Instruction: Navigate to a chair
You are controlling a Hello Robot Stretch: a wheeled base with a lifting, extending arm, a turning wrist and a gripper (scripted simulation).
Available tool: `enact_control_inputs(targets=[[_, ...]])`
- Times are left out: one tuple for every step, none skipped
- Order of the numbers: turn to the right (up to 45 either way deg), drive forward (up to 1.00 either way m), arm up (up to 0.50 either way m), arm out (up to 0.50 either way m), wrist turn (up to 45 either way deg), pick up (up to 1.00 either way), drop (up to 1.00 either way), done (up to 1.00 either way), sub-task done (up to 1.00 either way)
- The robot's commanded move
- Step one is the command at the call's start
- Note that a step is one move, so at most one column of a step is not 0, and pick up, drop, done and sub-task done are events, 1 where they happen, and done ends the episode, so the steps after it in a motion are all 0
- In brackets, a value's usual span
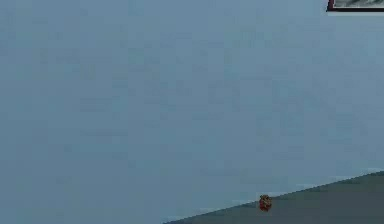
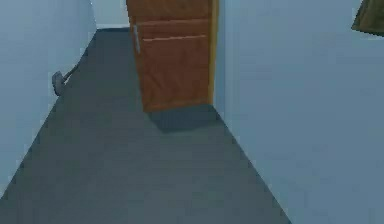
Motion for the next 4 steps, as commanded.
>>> enact_control_inputs(targets=[[45.0, 0.00, 0.00, 0.00, 0.0, 0.00, 0.00, 0.00, 0.00], [21.0, 0.00, 0.00, 0.00, 0.0, 0.00, 0.00, 0.00, 0.00], [0.0, 1.00, 0.00, 0.00, 0.0, 0.00, 0.00, 0.00, 0.00], [0.0, 1.00, 0.00, 0.00, 0.0, 0.00, 0.00, 0.00, 0.00]])
